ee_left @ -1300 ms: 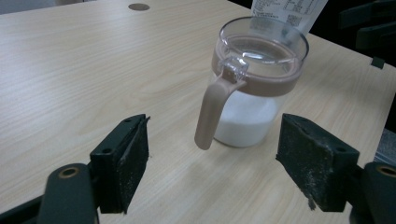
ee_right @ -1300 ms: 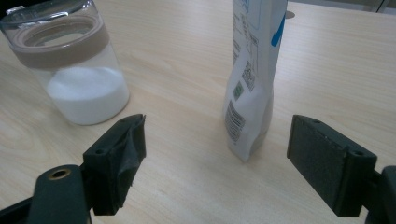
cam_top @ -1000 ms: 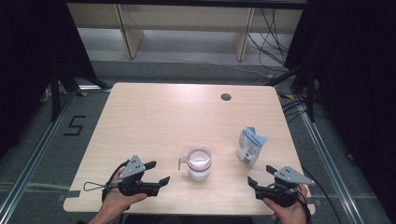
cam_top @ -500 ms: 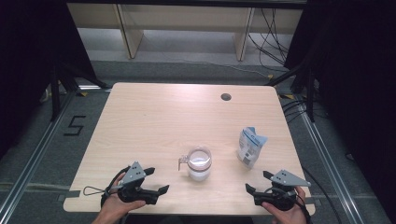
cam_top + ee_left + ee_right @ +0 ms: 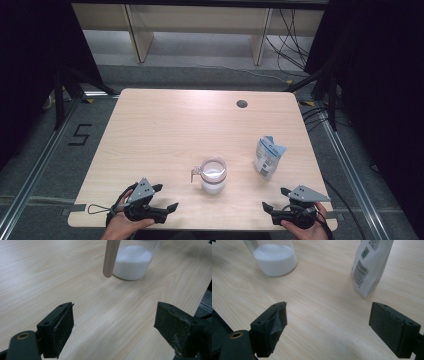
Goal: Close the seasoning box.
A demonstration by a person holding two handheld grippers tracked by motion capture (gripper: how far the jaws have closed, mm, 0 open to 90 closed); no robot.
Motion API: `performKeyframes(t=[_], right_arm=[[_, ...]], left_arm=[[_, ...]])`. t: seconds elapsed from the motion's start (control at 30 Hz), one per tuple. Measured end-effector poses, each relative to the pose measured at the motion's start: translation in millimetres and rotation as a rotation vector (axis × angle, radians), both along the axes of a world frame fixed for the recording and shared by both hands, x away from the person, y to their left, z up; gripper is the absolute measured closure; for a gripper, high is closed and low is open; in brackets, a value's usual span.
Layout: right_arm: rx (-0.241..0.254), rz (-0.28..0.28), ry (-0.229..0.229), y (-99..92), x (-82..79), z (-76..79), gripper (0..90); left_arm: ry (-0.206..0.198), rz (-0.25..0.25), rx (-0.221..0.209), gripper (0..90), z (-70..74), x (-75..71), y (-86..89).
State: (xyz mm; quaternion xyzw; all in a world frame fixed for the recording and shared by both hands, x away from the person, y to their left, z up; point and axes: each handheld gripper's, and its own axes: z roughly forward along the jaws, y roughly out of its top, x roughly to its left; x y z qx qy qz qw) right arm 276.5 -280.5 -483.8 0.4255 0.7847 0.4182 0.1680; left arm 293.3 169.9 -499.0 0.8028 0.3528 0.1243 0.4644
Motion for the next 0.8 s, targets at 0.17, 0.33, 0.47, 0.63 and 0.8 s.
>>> performKeyframes(t=[0.17,0.33,0.47,0.63,0.8], right_arm=[[0.000,-0.005,0.014,0.8,-1.2,-0.6,15.9],[-0.008,0.012,0.018,0.2,-0.3,-0.8,15.9],[-0.006,0.006,0.018,0.4,-0.1,-1.8,15.9],[0.012,-0.012,0.042,1.2,-0.7,-2.1,15.9],[-0.006,0.000,0.026,-2.3,2.0,-2.2,15.9]], left_arm=[[0.009,0.026,0.004,15.4,-0.7,-1.0,-0.6],[0.004,0.009,0.009,15.4,-1.1,-0.3,-1.0],[0.004,0.001,-0.003,15.4,-1.6,0.4,-1.6],[0.004,0.002,0.002,15.4,-1.6,1.3,-0.5],[0.012,0.009,-0.006,15.4,-2.3,1.3,-1.0]])
